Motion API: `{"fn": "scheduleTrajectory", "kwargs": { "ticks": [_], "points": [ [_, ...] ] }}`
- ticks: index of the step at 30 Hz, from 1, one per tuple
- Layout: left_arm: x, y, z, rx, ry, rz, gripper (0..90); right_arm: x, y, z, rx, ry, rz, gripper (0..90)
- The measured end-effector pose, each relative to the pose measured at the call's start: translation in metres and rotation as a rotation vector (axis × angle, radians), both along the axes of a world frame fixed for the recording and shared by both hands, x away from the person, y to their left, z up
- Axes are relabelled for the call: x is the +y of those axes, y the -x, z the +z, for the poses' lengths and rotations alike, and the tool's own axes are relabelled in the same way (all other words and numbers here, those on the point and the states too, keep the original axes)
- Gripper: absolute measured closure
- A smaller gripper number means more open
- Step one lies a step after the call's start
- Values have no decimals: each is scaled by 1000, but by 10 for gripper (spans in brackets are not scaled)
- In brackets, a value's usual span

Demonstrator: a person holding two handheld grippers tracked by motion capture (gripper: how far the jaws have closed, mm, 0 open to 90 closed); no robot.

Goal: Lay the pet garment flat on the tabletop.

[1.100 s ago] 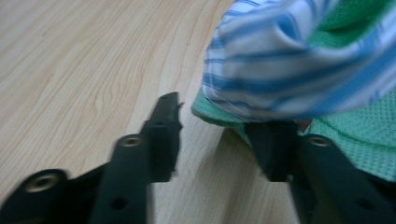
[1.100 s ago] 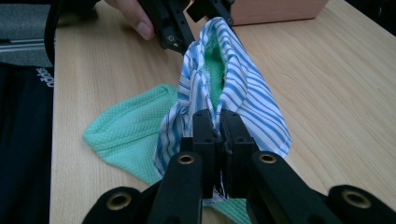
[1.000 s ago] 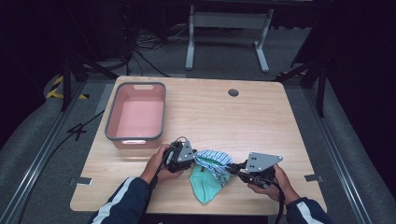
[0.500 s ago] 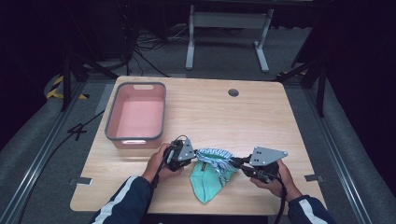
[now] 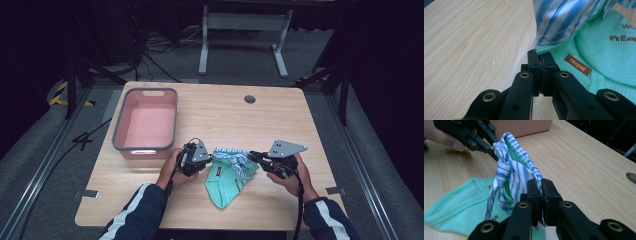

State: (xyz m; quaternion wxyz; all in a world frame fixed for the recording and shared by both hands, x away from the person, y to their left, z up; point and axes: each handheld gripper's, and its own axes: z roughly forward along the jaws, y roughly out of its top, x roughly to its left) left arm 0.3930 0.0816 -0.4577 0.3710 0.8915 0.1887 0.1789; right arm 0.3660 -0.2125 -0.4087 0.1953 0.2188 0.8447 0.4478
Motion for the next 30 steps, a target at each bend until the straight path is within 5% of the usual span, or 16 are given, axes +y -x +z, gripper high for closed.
{"fn": "scheduleTrajectory", "kwargs": {
  "ticks": [8, 19, 30],
  "points": [
    [-14, -21, -6, 60, -31, 29, 886, -3, -30, -4, 23, 3, -76, 844],
    [-27, -40, -12, 76, -90, 34, 886, -8, -73, -25, 101, 18, -164, 840],
    [-27, -44, -15, 98, -93, 35, 886, -8, -91, -46, 135, 75, -215, 842]
  ]
}}
